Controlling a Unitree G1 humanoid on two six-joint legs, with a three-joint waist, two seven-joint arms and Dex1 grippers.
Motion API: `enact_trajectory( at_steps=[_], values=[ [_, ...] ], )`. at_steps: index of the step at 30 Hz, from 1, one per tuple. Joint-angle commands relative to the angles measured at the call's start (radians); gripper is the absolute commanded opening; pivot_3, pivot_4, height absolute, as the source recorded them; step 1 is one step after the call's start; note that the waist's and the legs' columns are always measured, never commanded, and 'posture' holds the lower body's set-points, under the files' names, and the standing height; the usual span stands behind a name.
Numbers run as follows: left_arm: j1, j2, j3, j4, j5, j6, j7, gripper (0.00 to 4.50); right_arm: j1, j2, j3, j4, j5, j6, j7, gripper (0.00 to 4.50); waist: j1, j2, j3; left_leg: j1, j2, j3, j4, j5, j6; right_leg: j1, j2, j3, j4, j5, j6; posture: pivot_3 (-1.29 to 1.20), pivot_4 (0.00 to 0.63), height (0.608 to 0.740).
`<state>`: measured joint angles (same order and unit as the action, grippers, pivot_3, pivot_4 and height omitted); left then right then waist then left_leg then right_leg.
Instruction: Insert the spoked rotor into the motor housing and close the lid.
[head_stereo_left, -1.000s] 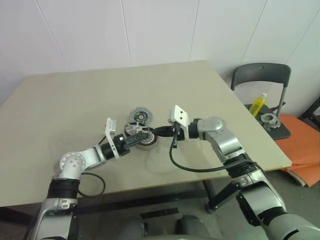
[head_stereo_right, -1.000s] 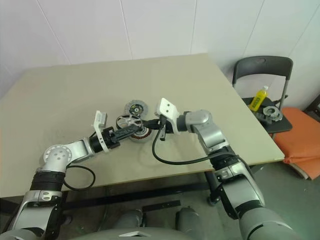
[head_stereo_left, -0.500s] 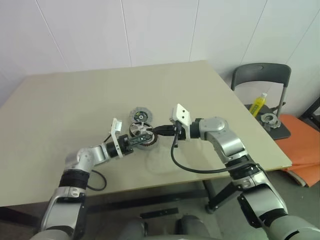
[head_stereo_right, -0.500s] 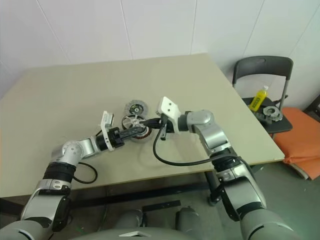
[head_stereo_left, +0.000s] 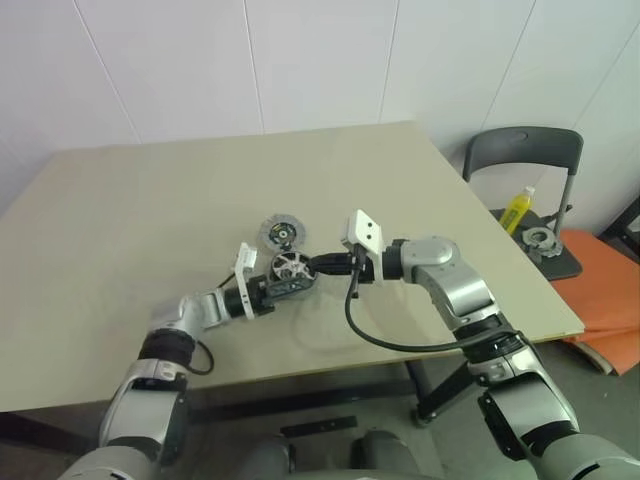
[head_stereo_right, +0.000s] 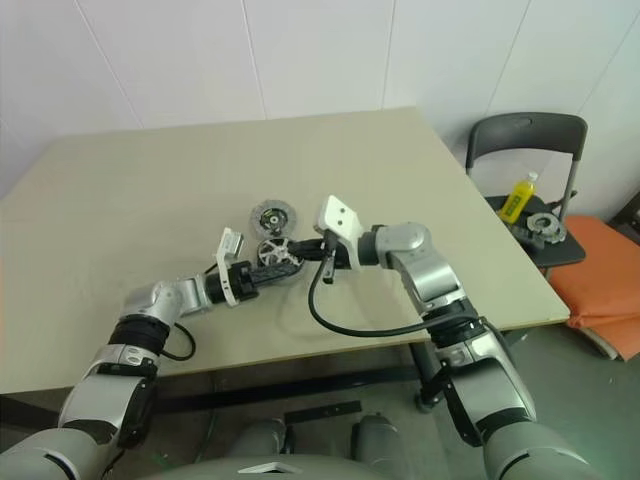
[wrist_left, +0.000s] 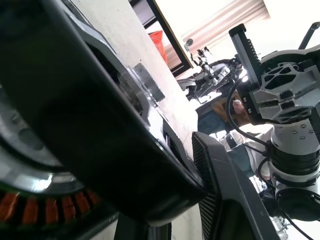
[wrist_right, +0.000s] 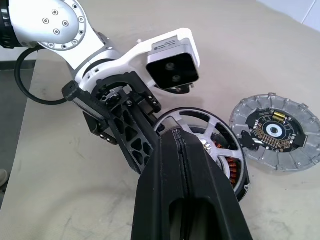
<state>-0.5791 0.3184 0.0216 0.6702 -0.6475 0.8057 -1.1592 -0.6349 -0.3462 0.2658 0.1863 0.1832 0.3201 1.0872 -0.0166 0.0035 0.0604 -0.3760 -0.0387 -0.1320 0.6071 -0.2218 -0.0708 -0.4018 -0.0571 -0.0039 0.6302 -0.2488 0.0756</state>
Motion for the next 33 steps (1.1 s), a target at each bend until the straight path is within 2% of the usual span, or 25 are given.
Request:
enact_trajectory(
  at_steps=[1,14,33],
  values=[
    [-0.048,-0.012,0.02,0.029,0.022,-0.051,-0.035,0.55,-0.007,0.0,-0.017,-0.054,0.026,-0.001,0.002,0.0,0.0,0.0,0.0,0.0,0.0,0.0,0.0,0.0,0.0,0.0,0.0,0.0,0.0,0.0,0.0,0.0,0.0,0.74],
    [-0.084,-0.036,0.068,0.128,0.072,-0.138,-0.033,0.55,0.004,-0.002,-0.013,-0.073,0.03,0.01,-0.001,0.0,0.0,0.0,0.0,0.001,0.0,0.0,0.0,0.0,0.0,0.001,0.0,0.0,0.0,0.002,0.003,0.0,0.0,0.74],
    [-0.084,-0.034,0.067,0.139,0.087,-0.051,-0.035,0.55,0.004,-0.001,-0.017,-0.071,0.029,0.01,-0.009,0.0,0.0,0.0,0.0,0.002,0.0,0.0,0.002,0.0,0.0,0.003,0.0,0.0,0.001,0.002,0.003,0.0,0.0,0.74]
  ],
)
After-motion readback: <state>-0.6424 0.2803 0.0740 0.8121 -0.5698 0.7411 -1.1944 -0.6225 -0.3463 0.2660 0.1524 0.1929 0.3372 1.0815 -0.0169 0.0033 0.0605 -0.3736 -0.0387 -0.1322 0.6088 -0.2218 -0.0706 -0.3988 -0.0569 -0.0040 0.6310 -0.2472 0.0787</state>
